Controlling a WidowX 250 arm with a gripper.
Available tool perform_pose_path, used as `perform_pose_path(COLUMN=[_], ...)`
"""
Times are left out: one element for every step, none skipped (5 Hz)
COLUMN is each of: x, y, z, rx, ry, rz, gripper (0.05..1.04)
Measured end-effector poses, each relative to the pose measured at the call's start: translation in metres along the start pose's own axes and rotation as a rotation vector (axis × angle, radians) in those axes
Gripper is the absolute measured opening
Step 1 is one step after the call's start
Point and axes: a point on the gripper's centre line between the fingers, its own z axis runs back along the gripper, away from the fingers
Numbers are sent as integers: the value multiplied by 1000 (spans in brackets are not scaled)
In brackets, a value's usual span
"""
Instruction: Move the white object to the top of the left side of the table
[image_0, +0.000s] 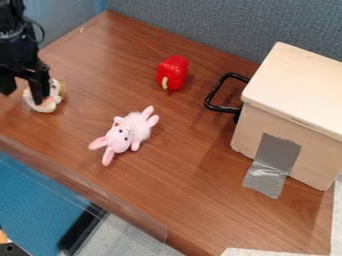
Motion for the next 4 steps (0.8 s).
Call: perform_pose_path(x=[-5,-6,1,27], y=[-7,-6,-5,-4], z=[-4,1,21,48], rx=[-31,-20,-25,-41], ry=[-6,-14,-27,-90], rz=[16,7,14,40], gripper=[696,414,263,213])
